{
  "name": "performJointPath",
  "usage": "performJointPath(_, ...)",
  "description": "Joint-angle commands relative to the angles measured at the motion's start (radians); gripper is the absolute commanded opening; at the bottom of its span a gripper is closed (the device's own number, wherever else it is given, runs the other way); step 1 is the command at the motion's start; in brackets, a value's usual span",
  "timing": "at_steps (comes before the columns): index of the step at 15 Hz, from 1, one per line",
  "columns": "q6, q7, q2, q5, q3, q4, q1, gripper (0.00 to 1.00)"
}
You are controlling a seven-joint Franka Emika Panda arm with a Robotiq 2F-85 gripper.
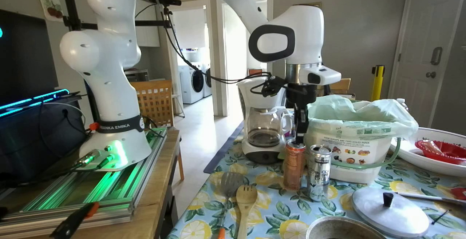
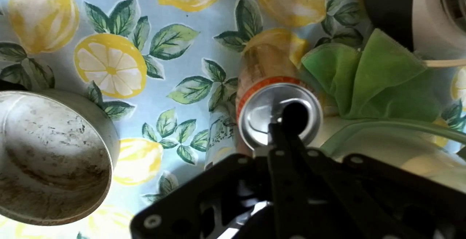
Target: Put both cans into the bin
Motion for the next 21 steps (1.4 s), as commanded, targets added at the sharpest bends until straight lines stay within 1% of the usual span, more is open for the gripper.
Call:
performJointPath(1, -0.027, -0.010, -0.014, 0.017, 0.010, -0.003, -0.011, 0.00)
performJointPath(7, -0.022, -0.012, -0.018, 0.019, 0.011, -0.008, -0.011, 0.00)
performJointPath(11, -0.004, -0.049, -0.053, 0.052, 0.028, -0.033, -0.023, 0.00)
performJointPath(16, 0.001, -0.159, -0.145, 0.129, 0.059, -0.069, -0.041, 0.00)
performJointPath(21, -0.014, -0.291, -0.247, 0.232, 0.064, -0.093, -0.035, 0.00)
